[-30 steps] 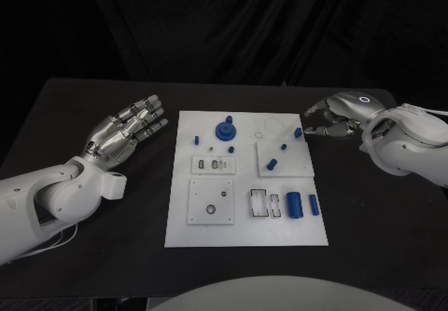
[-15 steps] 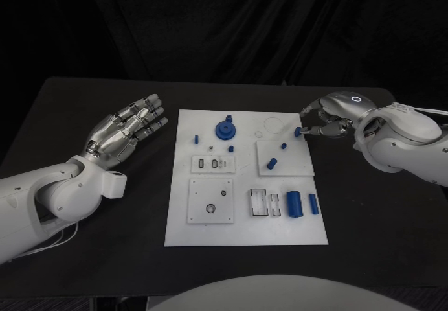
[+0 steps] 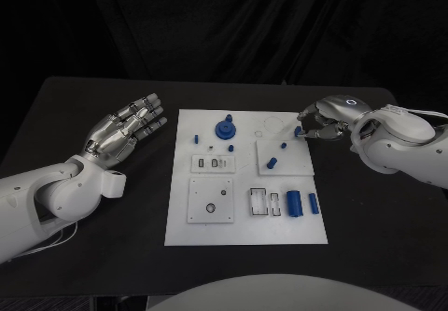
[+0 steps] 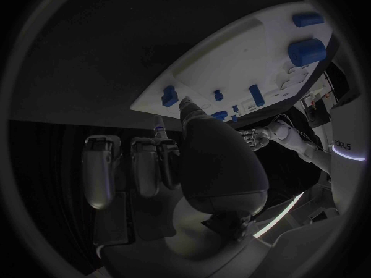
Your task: Assemble the parts on the task board
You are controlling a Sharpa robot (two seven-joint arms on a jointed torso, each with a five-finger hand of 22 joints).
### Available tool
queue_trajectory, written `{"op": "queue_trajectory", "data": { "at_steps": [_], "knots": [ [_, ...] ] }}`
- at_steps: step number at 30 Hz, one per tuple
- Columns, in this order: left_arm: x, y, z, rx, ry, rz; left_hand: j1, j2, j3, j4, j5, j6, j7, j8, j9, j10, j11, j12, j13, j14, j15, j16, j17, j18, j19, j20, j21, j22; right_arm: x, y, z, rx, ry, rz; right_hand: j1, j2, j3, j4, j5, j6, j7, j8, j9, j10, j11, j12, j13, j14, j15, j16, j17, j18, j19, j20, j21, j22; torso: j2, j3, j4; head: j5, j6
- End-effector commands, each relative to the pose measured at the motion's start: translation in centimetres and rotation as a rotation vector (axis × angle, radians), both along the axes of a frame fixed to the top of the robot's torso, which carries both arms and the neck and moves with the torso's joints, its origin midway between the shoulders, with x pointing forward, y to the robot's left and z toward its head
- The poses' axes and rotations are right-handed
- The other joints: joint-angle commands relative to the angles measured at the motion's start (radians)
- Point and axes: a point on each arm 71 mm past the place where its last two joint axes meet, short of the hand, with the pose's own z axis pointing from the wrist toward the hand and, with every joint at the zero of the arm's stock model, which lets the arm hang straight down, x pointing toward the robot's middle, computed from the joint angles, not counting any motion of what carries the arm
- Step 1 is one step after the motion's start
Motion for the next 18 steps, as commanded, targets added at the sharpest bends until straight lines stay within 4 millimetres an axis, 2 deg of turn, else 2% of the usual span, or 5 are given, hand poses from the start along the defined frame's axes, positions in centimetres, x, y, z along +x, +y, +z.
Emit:
{"op": "queue_trajectory", "data": {
  "at_steps": [1,5,11,18],
  "knots": [
    [-0.08,-0.17,0.05,-0.015,-0.006,-0.014,-0.005,0.004,0.005,-0.001,0.003,-0.007,0.002,-0.006,-0.001,-0.005,-0.001,-0.001,-0.001,-0.001,0.006,0.002,-0.001,0.019,0.002,0.009,0.001,0.0,0.0,-0.15,-0.28,-0.011,0.019,-0.019,0.002,-0.007,-0.008,0.0,-0.002,0.006,0.004,-0.001,-0.001,0.106,0.0,0.003,0.263,0.102,-0.004,0.003,0.263,-0.011,0.074,-0.008,-0.006,0.247,0.0,0.0003,-0.0008,0.002,-0.001],
    [-0.05,-0.09,0.02,-0.013,-0.005,-0.012,-0.005,0.004,0.005,-0.001,0.003,-0.007,0.002,-0.006,-0.001,-0.005,-0.001,-0.001,-0.001,-0.001,0.006,0.002,-0.001,0.019,0.002,0.009,0.001,0.0,0.06,-0.11,-0.37,-0.014,0.024,-0.02,0.012,-0.006,-0.006,-0.003,0.003,0.015,0.005,0.003,0.0,0.106,0.001,0.003,0.263,0.102,-0.003,0.003,0.263,-0.01,0.071,-0.007,-0.011,0.245,-0.001,-0.0002,-0.0029,0.004,-0.002],
    [-0.04,-0.11,-0.03,-0.012,-0.002,-0.014,-0.006,0.004,0.007,-0.002,0.003,-0.007,0.002,-0.006,-0.001,-0.005,-0.001,-0.001,-0.001,-0.002,0.006,0.001,-0.001,0.019,0.001,0.009,0.001,0.0,0.23,0.04,-0.61,-0.02,0.035,-0.019,0.033,-0.005,-0.002,-0.007,0.031,0.033,0.004,0.013,0.005,0.106,0.001,0.003,0.263,0.102,-0.003,0.003,0.263,-0.009,0.07,-0.006,-0.013,0.244,0.0,-0.0001,-0.0014,0.004,-0.002],
    [-0.08,-0.19,-0.06,-0.012,0.001,-0.018,-0.006,0.004,0.007,-0.002,0.003,-0.008,0.002,-0.007,-0.001,-0.005,0.0,-0.001,-0.001,-0.002,0.006,0.001,-0.001,0.019,0.001,0.009,0.001,0.0,0.36,0.14,-1.05,-0.027,0.05,-0.019,0.054,-0.005,0.001,-0.013,0.045,0.042,0.003,0.018,0.01,0.106,0.0,0.003,0.263,0.102,-0.004,0.003,0.263,-0.009,0.069,-0.007,-0.014,0.244,0.0,0.0001,-0.0009,0.003,-0.004]
  ]
}}
